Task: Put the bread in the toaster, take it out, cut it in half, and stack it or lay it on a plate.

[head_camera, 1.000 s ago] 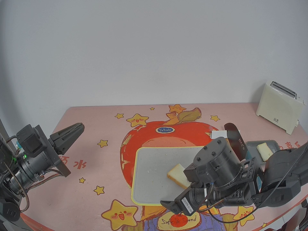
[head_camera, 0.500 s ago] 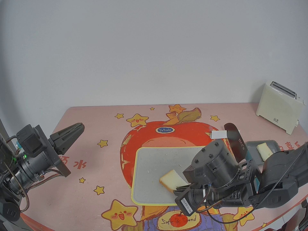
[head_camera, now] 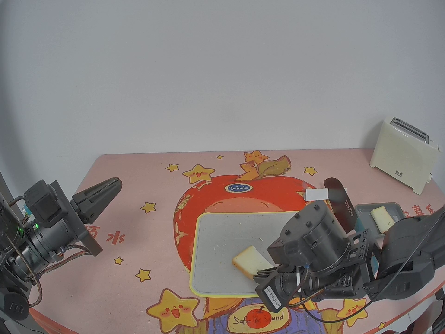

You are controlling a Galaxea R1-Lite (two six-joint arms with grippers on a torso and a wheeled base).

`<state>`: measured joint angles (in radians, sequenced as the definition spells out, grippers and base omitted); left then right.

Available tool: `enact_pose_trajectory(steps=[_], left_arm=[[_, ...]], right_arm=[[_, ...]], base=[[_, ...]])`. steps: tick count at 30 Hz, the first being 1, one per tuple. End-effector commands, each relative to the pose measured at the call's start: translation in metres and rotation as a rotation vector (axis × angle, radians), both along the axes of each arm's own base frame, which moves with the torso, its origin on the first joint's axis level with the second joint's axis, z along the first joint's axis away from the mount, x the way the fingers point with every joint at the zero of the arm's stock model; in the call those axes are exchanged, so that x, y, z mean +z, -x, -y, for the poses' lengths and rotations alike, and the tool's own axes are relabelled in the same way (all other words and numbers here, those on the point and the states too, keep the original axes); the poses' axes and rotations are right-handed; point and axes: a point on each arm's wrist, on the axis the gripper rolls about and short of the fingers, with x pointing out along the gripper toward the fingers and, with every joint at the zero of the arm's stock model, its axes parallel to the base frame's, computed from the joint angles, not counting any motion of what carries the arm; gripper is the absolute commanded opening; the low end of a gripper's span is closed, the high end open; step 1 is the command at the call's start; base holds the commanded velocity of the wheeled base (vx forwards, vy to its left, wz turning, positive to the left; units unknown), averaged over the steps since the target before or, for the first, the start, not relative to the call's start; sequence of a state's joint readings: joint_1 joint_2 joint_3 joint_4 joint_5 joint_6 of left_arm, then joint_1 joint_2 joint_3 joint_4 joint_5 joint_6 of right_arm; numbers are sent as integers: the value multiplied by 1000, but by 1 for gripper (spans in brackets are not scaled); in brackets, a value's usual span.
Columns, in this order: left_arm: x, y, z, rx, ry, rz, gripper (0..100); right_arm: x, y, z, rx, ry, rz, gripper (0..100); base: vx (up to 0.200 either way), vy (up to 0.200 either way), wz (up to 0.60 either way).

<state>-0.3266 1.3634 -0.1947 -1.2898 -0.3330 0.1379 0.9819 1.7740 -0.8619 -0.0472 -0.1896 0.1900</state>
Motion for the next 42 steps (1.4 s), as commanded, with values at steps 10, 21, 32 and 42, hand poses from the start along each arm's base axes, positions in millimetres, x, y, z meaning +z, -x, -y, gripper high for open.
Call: enact_pose_trajectory(steps=[10,21,32,42], left_arm=[[-1,-1,0,0,-1,-3,0],[-1,-1,0,0,-1,-3,0],[-1,-1,0,0,-1,-3,0],[-1,-1,0,0,-2,-2,0]], right_arm=[[22,8,12,-7,-55,53,0],[21,8,11,-4,-52,51,0],[24,9,12,-2,-63,58,0],[34,13,17,-17,-83,95,0]], base=[[0,0,0],[0,0,0],[0,0,0],[0,0,0]])
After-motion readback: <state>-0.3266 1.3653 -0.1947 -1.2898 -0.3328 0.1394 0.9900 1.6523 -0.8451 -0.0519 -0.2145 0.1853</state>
